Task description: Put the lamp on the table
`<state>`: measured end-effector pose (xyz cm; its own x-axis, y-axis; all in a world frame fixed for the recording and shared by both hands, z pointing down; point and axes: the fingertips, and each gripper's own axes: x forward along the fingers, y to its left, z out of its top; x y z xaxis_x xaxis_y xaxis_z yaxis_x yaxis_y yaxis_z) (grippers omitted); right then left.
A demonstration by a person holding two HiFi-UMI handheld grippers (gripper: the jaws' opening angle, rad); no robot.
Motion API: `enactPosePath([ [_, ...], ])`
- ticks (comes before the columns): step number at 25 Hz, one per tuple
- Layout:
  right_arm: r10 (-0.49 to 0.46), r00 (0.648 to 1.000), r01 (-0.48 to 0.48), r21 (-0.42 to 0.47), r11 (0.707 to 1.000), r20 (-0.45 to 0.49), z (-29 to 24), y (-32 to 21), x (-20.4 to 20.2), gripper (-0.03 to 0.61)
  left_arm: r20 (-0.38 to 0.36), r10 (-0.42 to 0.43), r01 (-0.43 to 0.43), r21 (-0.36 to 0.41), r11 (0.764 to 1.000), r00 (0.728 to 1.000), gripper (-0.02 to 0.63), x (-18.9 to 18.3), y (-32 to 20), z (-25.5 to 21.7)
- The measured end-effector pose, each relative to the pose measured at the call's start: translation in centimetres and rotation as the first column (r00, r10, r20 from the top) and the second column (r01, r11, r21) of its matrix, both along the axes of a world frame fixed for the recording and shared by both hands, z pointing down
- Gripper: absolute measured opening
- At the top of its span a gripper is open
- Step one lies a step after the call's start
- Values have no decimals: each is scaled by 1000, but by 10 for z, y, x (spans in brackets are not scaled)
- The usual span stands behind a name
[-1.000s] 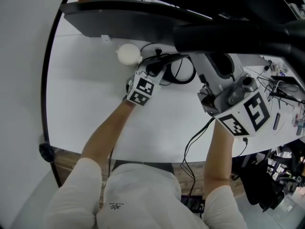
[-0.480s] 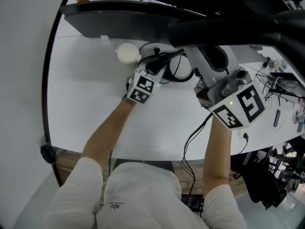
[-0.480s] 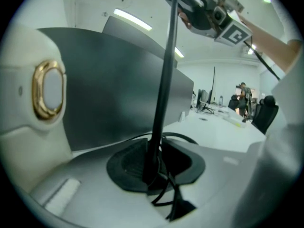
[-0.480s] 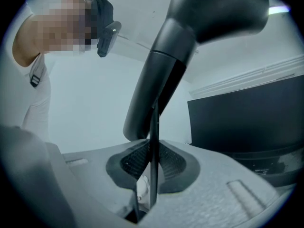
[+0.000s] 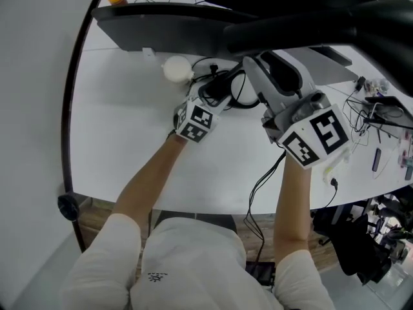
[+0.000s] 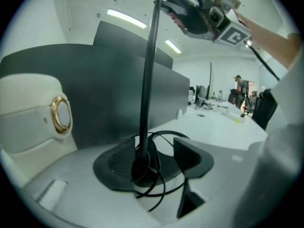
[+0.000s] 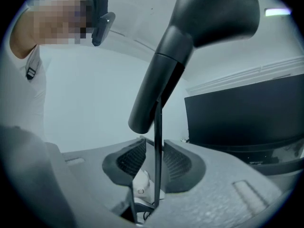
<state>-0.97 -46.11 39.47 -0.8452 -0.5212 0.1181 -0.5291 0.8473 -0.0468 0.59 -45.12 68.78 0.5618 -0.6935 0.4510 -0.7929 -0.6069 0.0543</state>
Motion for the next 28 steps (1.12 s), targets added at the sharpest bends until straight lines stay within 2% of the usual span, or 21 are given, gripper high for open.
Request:
enactPosePath([
  [6,30,999,-30,-5,1000,23,-9,13,11,114,7,-48,48,3,999,999,250,-10,12,-17],
  [13,41,997,-39,-28,999,63,-17,34,24,110,-8,-64,64,62,996,998,169,-15,32,-68],
  [19,37,995,-29,-83,996,96,-19,62,39,104,-45,-66,69,70,995,997,132,-16,64,-108],
  [26,45,993,-36,-88,995,106,-31,86,53,100,-77,-76,82,86,993,994,74,-17,89,-144],
  [27,52,993,-43,-87,995,104,-32,89,56,97,-84,-78,86,91,992,993,56,-16,92,-150],
  [28,61,992,-52,-88,995,106,-33,92,58,62,-91,-80,89,95,992,993,43,-16,96,-156],
])
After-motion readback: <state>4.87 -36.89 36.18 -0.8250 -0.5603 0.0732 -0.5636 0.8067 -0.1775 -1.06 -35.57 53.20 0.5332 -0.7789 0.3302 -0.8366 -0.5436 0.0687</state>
